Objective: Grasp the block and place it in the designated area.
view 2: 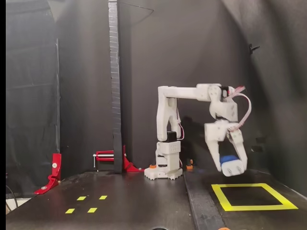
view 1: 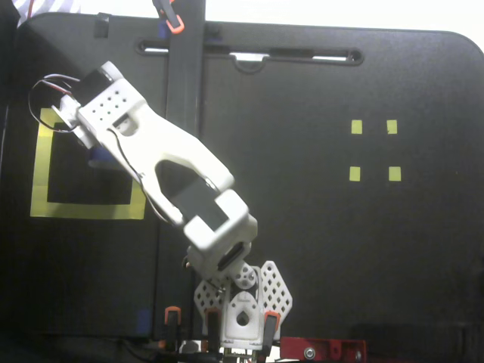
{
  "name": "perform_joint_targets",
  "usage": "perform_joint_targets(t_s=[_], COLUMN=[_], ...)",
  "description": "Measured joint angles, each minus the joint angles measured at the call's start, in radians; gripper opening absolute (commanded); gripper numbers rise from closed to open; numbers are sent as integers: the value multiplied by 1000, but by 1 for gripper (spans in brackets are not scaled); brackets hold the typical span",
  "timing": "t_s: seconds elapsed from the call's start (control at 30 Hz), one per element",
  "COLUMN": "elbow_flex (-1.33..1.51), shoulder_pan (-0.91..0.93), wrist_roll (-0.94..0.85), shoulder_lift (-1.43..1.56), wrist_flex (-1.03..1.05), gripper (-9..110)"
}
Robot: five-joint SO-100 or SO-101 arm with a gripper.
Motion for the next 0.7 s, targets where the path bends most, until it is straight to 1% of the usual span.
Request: perform_joint_targets(t_s=[0.23, 0.7], elbow_flex=[0, -12], shoulder_pan=[-23, -40], wrist_roll=[18, 29], shoulder_lift=[-87, -222], wrist_flex=[-75, -147], gripper=[22, 22])
